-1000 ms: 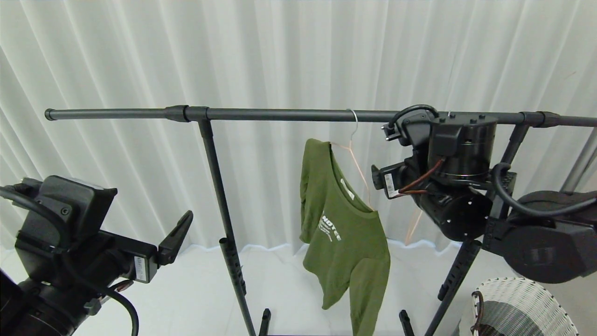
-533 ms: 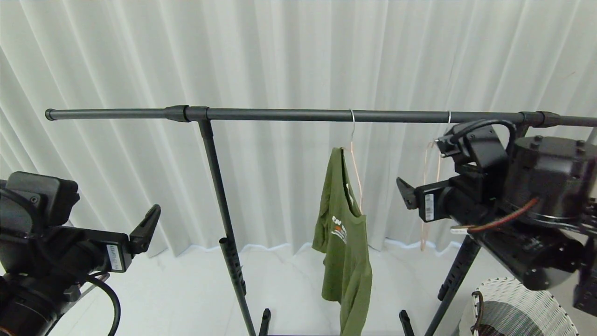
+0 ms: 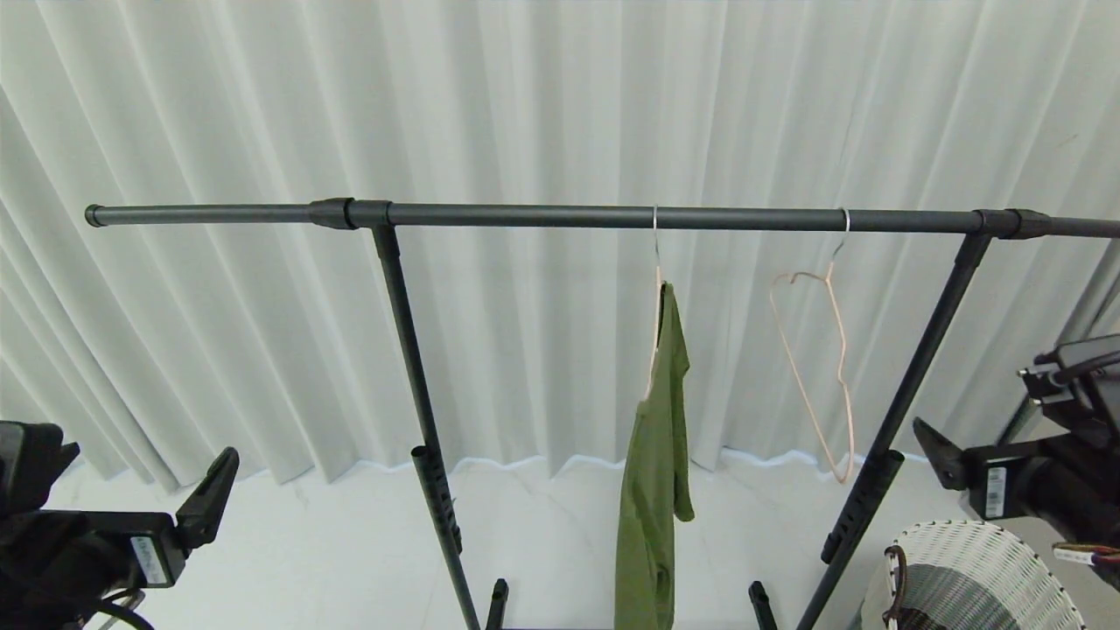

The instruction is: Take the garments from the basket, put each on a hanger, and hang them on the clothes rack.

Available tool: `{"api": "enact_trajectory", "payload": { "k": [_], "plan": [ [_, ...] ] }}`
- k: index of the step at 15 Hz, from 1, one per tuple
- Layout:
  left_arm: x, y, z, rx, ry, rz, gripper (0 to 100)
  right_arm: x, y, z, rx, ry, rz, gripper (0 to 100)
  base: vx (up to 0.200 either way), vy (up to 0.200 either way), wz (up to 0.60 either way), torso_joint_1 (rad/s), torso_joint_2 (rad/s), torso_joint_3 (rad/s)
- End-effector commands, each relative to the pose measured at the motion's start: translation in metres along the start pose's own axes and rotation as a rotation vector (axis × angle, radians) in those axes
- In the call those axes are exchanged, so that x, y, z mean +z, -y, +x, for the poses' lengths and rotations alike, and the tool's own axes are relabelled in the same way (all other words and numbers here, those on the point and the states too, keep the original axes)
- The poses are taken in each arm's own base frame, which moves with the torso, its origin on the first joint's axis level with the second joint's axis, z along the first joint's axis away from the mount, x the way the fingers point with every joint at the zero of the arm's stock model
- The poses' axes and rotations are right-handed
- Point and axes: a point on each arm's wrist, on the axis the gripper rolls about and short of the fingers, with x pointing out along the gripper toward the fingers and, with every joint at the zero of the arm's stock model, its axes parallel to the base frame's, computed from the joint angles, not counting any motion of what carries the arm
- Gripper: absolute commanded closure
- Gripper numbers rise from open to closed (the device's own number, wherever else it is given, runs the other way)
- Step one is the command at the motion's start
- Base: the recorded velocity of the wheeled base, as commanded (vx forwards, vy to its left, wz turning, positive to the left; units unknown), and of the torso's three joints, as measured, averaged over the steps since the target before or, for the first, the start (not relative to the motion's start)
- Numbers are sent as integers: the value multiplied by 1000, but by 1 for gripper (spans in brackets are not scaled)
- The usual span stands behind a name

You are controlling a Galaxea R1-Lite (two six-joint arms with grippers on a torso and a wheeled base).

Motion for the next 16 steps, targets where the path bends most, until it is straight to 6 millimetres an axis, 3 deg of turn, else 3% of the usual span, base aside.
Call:
{"api": "enact_trajectory", "payload": {
  "k": [1, 5, 8, 14, 16],
  "plan": [
    [-8, -3, -9, 3, -2, -11, 0, -19, 21, -12, -76, -28, 3, 0, 0, 0, 0, 0, 0, 0],
    [-14, -2, -12, -6, -57, -77, 0, -64, 40, -39, -130, -109, -47, 0, 0, 0, 0, 0, 0, 0],
    [-22, -5, -21, -15, -106, -68, 0, -71, 50, -51, -169, -118, -37, 0, 0, 0, 0, 0, 0, 0],
    [-50, -19, -67, -29, -163, -32, 0, -95, 64, -81, -197, -218, -79, 0, 0, 0, 0, 0, 0, 0],
    [-71, -25, -92, -27, -152, -32, 0, -108, 70, -99, -197, -213, -79, 0, 0, 0, 0, 0, 0, 0]
  ]
}}
